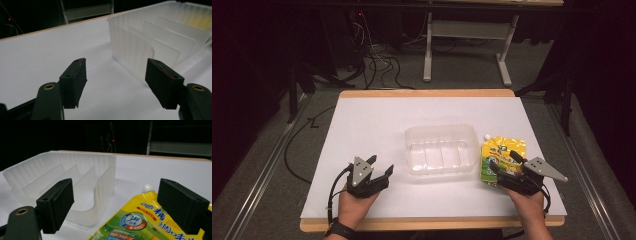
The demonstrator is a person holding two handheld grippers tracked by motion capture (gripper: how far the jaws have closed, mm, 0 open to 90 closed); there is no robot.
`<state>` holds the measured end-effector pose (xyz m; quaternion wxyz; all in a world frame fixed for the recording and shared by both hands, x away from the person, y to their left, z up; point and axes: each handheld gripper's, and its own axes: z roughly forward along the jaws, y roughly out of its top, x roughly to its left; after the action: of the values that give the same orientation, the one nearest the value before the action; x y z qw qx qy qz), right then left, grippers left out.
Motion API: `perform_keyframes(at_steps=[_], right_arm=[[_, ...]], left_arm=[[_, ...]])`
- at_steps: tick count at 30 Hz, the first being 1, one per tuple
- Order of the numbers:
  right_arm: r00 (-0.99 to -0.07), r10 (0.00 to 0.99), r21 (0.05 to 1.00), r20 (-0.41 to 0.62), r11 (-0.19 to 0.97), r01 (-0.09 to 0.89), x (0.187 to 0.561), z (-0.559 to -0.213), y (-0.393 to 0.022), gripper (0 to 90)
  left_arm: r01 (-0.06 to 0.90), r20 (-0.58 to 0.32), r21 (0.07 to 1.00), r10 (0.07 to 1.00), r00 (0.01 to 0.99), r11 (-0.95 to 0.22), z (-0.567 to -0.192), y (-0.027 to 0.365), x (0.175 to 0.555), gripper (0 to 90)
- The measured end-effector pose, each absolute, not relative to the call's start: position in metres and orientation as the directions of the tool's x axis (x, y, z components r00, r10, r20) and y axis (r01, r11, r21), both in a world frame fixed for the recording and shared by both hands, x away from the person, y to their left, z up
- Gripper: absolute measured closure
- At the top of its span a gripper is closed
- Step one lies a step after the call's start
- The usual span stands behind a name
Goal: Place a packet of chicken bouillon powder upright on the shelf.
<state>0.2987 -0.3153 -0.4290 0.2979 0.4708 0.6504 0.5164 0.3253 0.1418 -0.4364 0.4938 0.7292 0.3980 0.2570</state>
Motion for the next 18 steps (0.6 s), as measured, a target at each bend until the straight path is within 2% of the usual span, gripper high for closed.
perform_keyframes(at_steps=[4, 8, 13, 14, 16, 18], right_arm=[[-0.388, 0.918, 0.95, 0.088, 0.04, 0.309, 0.301, -0.431, -0.311, 14.6], [-0.384, 0.92, 0.943, 0.082, 0.053, 0.329, 0.303, -0.432, -0.31, 15.3], [-0.375, 0.922, 0.932, 0.096, 0.049, 0.359, 0.302, -0.435, -0.317, 20.2], [-0.374, 0.923, 0.933, 0.093, 0.05, 0.356, 0.302, -0.435, -0.317, 22.9], [-0.37, 0.925, 0.936, 0.081, 0.057, 0.348, 0.3, -0.433, -0.318, 26.5], [-0.362, 0.929, 0.936, 0.073, 0.062, 0.347, 0.298, -0.433, -0.319, 26.8]], left_arm=[[0.32, -0.002, 0.923, 0.832, 0.555, -0.211, -0.437, 0.141, 0.325, 35.6], [0.342, -0.034, 0.918, 0.819, 0.573, -0.201, -0.439, 0.139, 0.324, 40.3], [0.363, -0.011, 0.892, 0.791, 0.612, -0.269, -0.452, 0.114, 0.319, 46.2], [0.358, 0.0, 0.89, 0.787, 0.617, -0.281, -0.454, 0.108, 0.318, 49.5], [0.363, 0.005, 0.883, 0.781, 0.624, -0.296, -0.457, 0.097, 0.317, 62.4], [0.377, 0.005, 0.874, 0.78, 0.626, -0.308, -0.46, 0.091, 0.317, 83.1]])
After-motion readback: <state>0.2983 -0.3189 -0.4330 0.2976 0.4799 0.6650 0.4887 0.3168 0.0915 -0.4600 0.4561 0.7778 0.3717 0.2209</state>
